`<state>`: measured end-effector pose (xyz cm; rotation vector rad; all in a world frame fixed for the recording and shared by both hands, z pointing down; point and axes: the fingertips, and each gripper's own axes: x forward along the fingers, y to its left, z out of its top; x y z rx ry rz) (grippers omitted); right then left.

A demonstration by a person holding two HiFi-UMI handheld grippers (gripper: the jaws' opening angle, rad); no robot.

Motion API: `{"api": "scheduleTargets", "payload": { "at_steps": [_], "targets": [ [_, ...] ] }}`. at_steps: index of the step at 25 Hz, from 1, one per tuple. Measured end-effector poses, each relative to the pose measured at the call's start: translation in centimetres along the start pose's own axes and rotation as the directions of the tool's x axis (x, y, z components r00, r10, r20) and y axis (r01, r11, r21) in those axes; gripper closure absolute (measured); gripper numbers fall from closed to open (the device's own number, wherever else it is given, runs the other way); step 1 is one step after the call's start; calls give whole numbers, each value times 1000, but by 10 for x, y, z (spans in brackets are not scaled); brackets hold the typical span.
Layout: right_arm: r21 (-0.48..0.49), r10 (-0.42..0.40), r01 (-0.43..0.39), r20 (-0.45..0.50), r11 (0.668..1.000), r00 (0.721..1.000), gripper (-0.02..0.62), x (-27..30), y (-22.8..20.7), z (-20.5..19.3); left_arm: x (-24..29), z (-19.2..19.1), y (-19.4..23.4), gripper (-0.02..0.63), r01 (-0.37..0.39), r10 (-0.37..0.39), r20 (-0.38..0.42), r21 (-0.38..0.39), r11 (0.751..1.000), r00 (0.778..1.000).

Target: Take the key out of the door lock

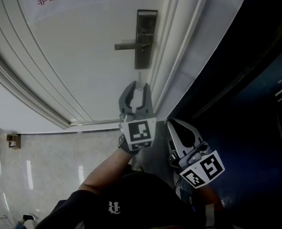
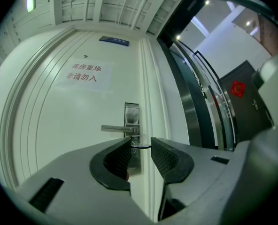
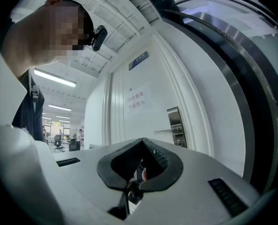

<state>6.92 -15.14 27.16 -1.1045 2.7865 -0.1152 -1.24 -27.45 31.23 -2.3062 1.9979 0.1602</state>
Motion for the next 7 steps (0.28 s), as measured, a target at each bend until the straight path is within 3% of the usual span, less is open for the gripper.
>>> {"api": "scheduleTargets", "payload": {
  "at_steps": [7],
  "targets": [
    [-3, -11, 11, -2, 1000, 1000, 580, 3, -1, -2, 4, -2, 1, 489, 11, -11, 2, -14, 1000, 1000]
  ]
}}
